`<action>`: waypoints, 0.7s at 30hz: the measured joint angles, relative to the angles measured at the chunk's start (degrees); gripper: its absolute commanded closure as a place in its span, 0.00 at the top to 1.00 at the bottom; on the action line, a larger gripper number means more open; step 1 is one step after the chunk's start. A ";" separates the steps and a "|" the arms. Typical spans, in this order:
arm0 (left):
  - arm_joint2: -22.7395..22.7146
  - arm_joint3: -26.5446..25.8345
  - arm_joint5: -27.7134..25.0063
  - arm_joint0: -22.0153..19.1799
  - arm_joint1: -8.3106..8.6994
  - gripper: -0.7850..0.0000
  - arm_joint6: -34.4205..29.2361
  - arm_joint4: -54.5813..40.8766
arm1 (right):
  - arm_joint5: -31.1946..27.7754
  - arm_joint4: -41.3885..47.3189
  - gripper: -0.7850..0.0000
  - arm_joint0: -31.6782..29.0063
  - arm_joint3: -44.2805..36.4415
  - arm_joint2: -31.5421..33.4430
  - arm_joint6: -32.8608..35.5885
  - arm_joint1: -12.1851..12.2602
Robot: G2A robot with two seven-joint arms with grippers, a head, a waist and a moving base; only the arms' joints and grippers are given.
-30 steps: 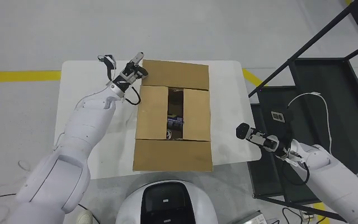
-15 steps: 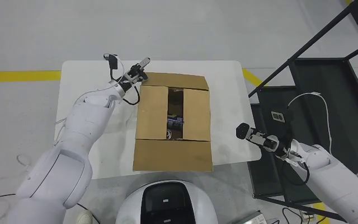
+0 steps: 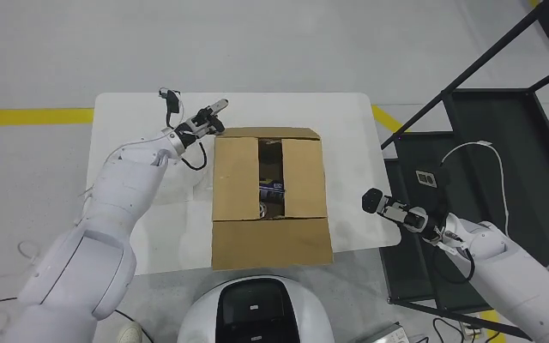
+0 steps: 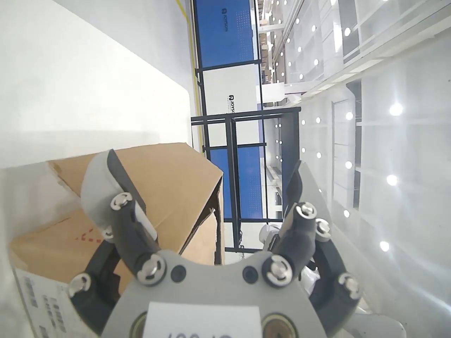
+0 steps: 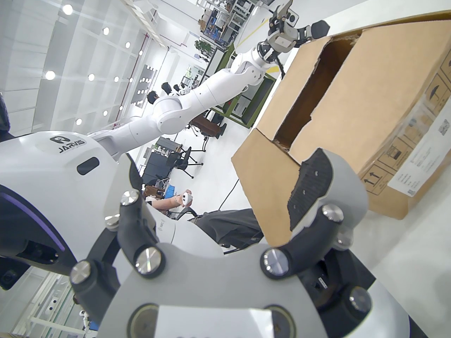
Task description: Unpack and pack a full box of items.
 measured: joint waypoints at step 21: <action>-14.08 -9.01 -5.03 1.65 8.03 1.00 -17.95 -15.62 | 6.63 -2.38 1.00 1.96 -5.02 -2.21 0.42 -0.64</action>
